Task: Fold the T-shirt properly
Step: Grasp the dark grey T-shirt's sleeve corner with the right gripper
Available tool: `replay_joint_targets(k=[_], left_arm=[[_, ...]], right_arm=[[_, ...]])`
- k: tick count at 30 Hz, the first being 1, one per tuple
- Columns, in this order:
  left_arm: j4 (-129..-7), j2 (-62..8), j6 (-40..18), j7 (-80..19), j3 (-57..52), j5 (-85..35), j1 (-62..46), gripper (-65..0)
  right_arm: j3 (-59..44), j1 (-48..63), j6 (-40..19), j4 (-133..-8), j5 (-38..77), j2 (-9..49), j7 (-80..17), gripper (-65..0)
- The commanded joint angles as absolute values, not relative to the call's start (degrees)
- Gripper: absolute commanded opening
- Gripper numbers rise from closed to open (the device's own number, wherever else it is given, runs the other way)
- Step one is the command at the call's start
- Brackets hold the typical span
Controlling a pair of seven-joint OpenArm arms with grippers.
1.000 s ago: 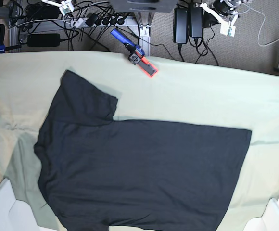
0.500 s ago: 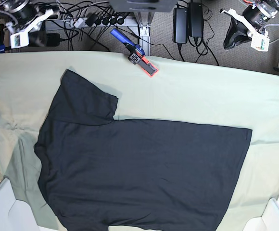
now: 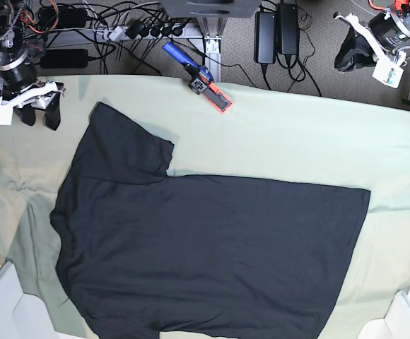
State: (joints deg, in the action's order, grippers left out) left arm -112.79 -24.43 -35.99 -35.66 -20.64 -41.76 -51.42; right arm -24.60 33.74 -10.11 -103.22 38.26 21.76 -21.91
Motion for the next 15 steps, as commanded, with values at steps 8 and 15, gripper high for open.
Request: replay_joint_targets(k=[8, 15], left_arm=[[-113.6, -25.5, -36.5, -35.1, -21.1, -42.6, -52.4, -39.0], [-113.6, -27.8, -36.5, -34.9, -21.1, -42.6, -52.4, -39.0]], right_arm=[[-19.7, 30.1, -8.8, -100.5, 38.4, 15.2, -21.2, -27.9], [-18.3, 30.0, -8.8, -100.5, 37.5, 10.9, -21.3, -27.9]])
